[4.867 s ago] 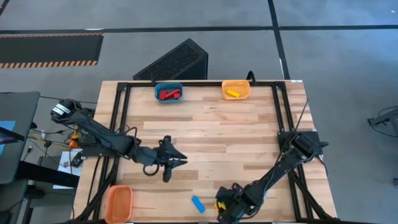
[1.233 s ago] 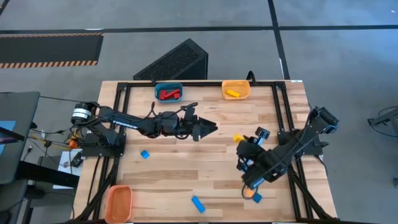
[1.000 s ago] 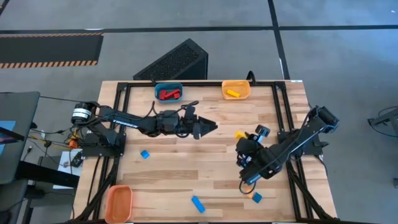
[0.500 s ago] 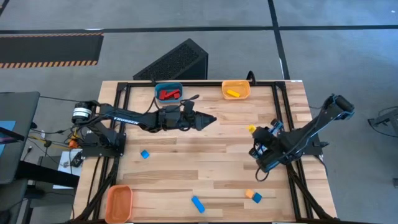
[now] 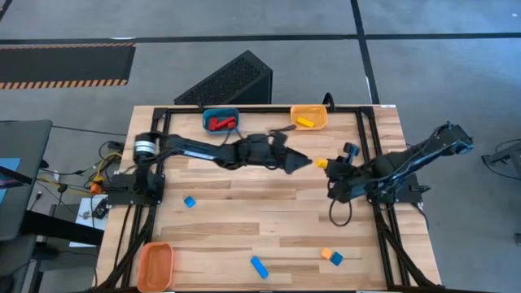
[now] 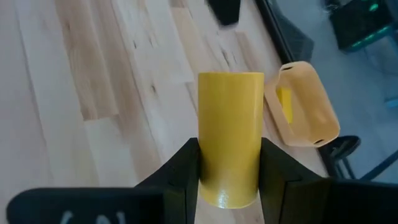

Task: Sort & place blocks by color
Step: Put the yellow block into the yellow bin

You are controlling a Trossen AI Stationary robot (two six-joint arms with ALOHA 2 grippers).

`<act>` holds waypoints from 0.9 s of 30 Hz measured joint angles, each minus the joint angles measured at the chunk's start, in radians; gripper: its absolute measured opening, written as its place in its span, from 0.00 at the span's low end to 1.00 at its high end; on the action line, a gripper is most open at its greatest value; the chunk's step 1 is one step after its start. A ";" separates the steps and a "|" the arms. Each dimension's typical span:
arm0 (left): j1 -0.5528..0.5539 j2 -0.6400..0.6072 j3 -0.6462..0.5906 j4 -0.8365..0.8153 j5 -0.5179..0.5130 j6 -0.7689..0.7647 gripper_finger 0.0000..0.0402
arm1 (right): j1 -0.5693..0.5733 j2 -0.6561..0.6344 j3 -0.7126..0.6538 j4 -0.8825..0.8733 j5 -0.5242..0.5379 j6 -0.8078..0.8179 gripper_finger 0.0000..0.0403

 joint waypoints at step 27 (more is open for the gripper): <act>0.056 0.209 0.363 -0.236 0.071 0.217 0.59 | -0.182 -0.251 -0.162 0.274 -0.129 -0.139 0.30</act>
